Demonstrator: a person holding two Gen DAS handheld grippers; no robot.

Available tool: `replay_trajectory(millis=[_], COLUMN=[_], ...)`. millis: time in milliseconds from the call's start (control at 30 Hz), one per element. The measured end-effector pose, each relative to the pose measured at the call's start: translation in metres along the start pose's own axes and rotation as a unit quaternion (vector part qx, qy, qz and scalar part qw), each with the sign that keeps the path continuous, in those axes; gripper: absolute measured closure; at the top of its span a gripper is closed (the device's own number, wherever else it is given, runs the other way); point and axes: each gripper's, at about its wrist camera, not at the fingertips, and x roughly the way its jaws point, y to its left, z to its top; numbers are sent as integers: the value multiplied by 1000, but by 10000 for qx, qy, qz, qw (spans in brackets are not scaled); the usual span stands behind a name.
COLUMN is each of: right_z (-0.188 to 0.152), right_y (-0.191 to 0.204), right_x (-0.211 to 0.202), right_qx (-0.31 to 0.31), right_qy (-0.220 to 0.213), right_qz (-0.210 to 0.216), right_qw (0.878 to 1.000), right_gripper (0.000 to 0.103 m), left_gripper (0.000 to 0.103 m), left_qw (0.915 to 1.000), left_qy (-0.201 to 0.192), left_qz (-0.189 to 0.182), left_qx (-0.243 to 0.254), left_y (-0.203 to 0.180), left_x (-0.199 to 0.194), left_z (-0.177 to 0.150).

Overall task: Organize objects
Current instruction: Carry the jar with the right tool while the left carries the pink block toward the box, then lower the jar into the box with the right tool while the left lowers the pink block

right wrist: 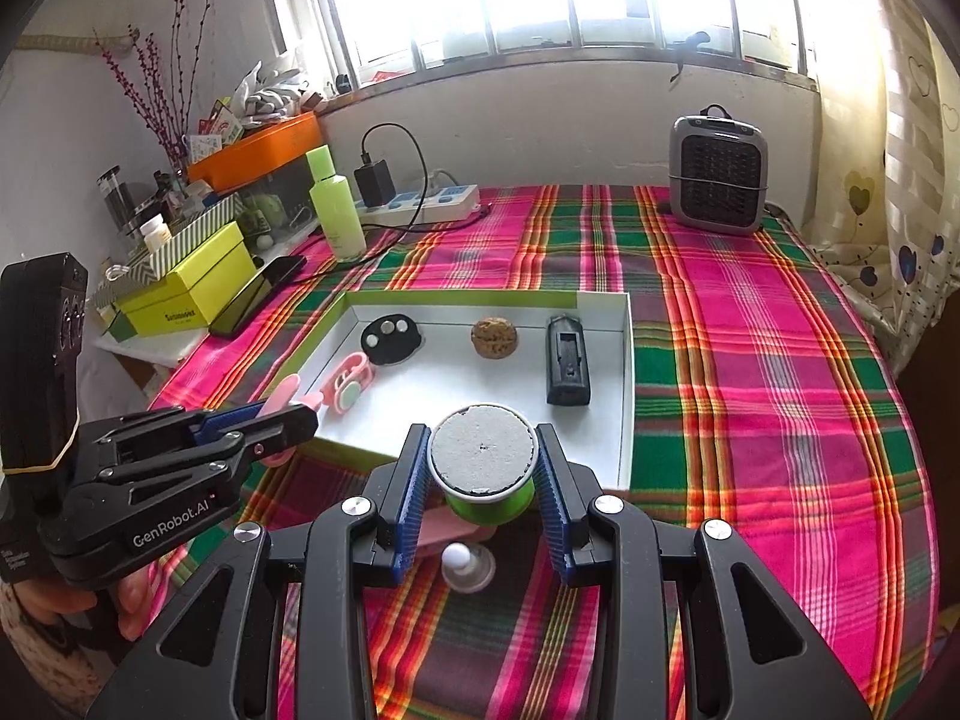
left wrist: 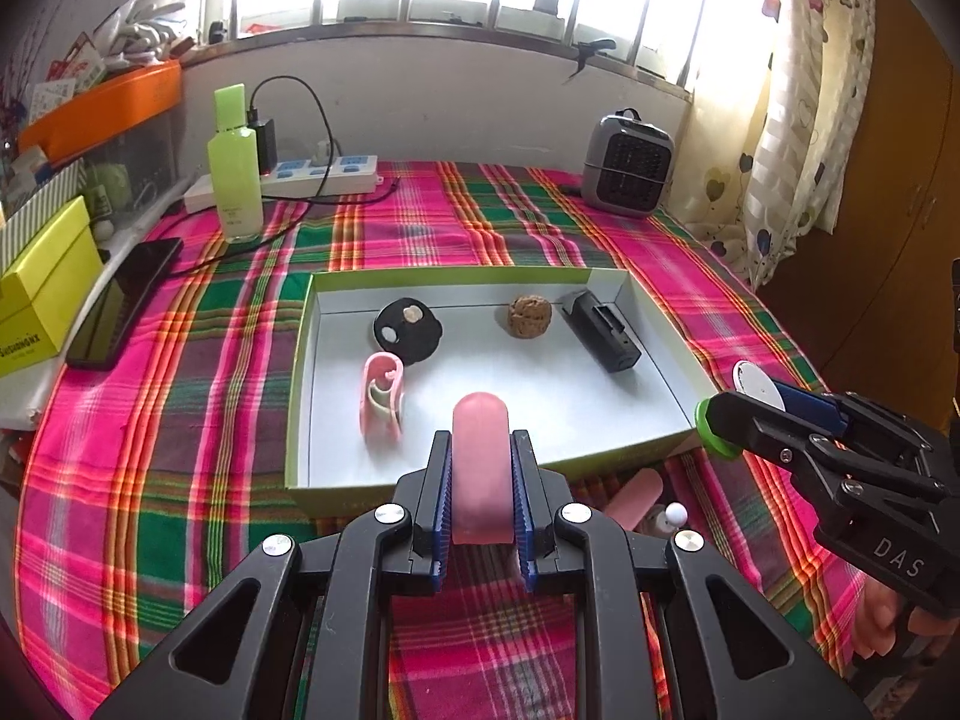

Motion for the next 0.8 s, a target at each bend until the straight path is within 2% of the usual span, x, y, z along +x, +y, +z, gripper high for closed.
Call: replay_trajectory(millis=[433, 800], right_z=[27, 38], right_y=[-10, -19], right_x=[41, 79], right_qx=[37, 27], right_qy=[79, 362], right_qz=[23, 151], right_qw=[10000, 9992], right_gripper=[68, 68], left_gripper=[87, 87], left_qw=[9999, 9995], left_qy=[130, 308], left_qz=[50, 45], left_qx=[1, 3], left_y=[6, 7], left_x=[33, 57], left_z=[20, 26])
